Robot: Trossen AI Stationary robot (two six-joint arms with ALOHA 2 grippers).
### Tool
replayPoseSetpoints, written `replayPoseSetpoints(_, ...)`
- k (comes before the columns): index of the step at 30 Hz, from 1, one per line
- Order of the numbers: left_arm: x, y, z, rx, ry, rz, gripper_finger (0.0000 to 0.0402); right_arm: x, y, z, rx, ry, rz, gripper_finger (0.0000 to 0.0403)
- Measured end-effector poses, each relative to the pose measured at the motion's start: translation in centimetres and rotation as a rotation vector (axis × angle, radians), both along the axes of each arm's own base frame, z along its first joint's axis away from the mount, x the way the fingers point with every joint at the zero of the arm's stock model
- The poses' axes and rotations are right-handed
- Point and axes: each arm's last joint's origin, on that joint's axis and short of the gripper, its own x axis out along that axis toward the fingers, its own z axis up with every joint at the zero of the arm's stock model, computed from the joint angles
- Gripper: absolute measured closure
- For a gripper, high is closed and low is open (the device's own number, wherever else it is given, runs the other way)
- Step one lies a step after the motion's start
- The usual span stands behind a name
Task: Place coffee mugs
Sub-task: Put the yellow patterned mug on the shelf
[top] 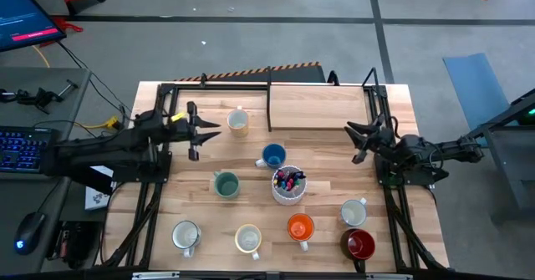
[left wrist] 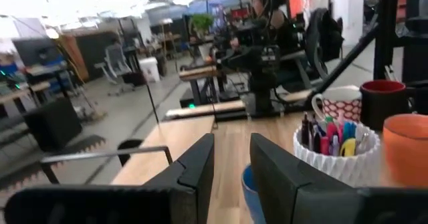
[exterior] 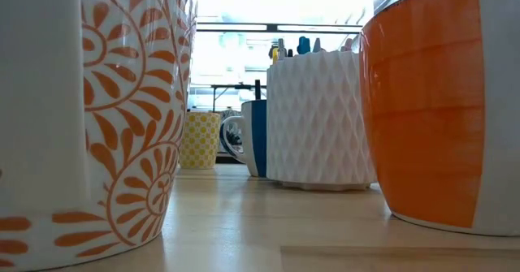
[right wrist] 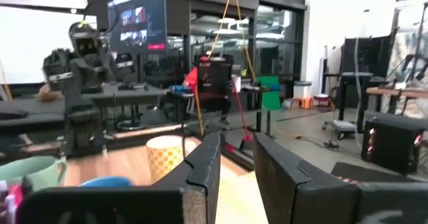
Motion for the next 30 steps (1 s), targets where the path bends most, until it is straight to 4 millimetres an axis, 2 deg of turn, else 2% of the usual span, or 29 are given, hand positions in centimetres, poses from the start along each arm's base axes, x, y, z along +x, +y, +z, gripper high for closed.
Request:
replayPoseSetpoints(7, 1.1, 1.0, 0.0, -0.073, 0.005, 0.027, 0.0314, 0.3, 0.1, -1.6, 0.076, 0.118, 0.035, 0.0327)
replayPoseSetpoints(13, 1.3, 2.0, 0.5, -0.165, -0.090, 0.175, 0.0314, 0.2, -0.1, -1.7, 0.192, 0.061, -0.049, 0.0327)
replayPoseSetpoints(16, 1.2, 2.4, 0.6, -0.261, -0.134, 0.237, 0.0314, 0.2, -0.2, -1.7, 0.195, 0.062, -0.073, 0.0327)
replayPoseSetpoints(19, 1.3, 2.2, -0.2, -0.314, -0.053, 0.231, 0.0314, 0.2, -0.2, -1.8, 0.128, 0.112, -0.078, 0.0327)
replayPoseSetpoints(23, 2.0, 2.2, -1.2, -0.245, 0.057, 0.263, 0.0314, 0.4, -0.1, -2.0, 0.058, 0.181, -0.083, 0.0327)
replayPoseSetpoints(26, 2.9, 2.5, -0.1, -0.270, 0.113, 0.278, 0.0314, 0.5, -0.1, -2.1, 0.102, 0.164, -0.076, 0.0327)
replayPoseSetpoints(30, 4.4, 2.7, 2.3, -0.155, 0.251, 0.211, 0.0313, 0.6, 0.1, -2.1, 0.140, 0.143, 0.000, 0.0327)
